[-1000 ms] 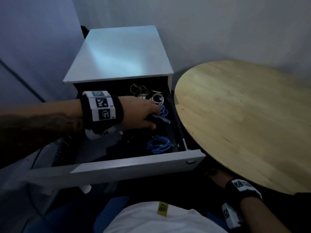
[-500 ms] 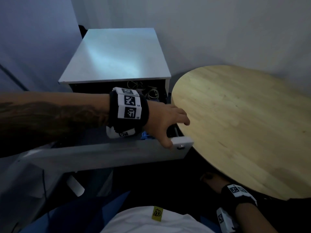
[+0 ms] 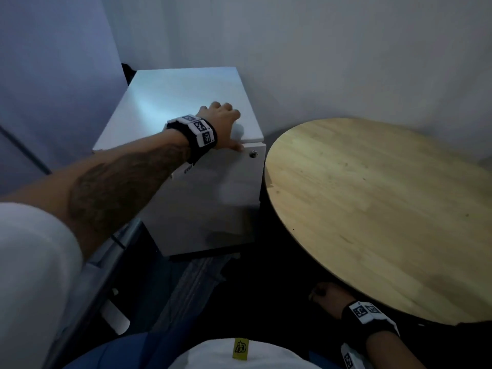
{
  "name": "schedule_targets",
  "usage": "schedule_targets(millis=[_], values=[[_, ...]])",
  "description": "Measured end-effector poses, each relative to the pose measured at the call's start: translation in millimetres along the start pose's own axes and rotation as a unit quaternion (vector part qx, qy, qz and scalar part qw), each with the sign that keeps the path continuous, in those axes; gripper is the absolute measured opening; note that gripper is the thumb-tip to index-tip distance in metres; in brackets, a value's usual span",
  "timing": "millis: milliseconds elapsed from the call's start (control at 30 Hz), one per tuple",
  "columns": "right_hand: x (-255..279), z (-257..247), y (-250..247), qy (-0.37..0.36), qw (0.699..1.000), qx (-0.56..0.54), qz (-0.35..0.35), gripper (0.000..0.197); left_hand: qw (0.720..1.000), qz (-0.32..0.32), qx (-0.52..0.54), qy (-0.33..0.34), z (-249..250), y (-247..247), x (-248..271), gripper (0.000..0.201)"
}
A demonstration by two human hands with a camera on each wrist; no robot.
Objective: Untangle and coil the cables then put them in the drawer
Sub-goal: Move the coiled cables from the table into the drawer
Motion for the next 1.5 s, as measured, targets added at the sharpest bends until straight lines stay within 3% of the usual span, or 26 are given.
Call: schedule_targets(millis=[133,300,533,667,800,900,967,1100,1233,1300,1400,1500], values=[[3,-13,1,-0.022,1.000,-0.002,-0.004,0.008,0.999,0.029,0.003,0.018,3,5,-1,0.065],[9,-26,-3,-0.041,0.999,-0.008,0.007,0.012,0.999,-0.003,0.017,0.027,6,24,0,0.035],[36,-35,-16,-0.058,0.995,-0.004,0.084,0.004,0.993,0.103,-0.004,0.052,11,30,2,0.029],[43,-32,-25,-0.059,0.993,-0.044,0.087,0.007,0.993,0.108,0.031,0.039,7,34,13,0.025],[46,-48,-31,-0.085,0.991,-0.039,0.096,0.010,0.996,0.081,0.036,0.028,7,49,35,0.052],[45,-58,-32,-0.094,0.989,-0.044,0.102,0.010,0.989,0.134,0.059,-0.010,-16,40,57,0.055],[42,-60,-34,-0.099,0.990,-0.039,0.091,0.006,0.979,0.173,0.072,-0.075,-54,31,74,0.053],[33,-54,-30,-0.104,0.992,-0.034,0.065,0.015,0.972,0.124,0.072,-0.186,-130,44,103,0.059],[34,-61,-30,-0.121,0.991,-0.016,0.055,0.016,0.989,0.105,0.063,-0.088,-116,64,106,0.053],[43,-81,-42,-0.142,0.987,0.000,0.079,0.012,0.987,0.130,0.075,-0.064,-102,62,97,0.050],[66,-130,-86,-0.195,0.972,0.000,0.132,0.008,0.984,0.141,0.095,-0.044,-77,57,74,0.045],[74,-186,-151,-0.244,0.948,-0.057,0.198,0.008,0.990,0.109,0.093,-0.016,-49,54,45,0.045]])
Point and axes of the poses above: each hand's wrist, its own x-axis away from the middle knuckle, its own y-axis out of the palm, z = x × y, the point moved 6 cm from there along -x, towards the middle knuckle, and after that the axes turned 2 degrees about -z, right-handed, at the moved point
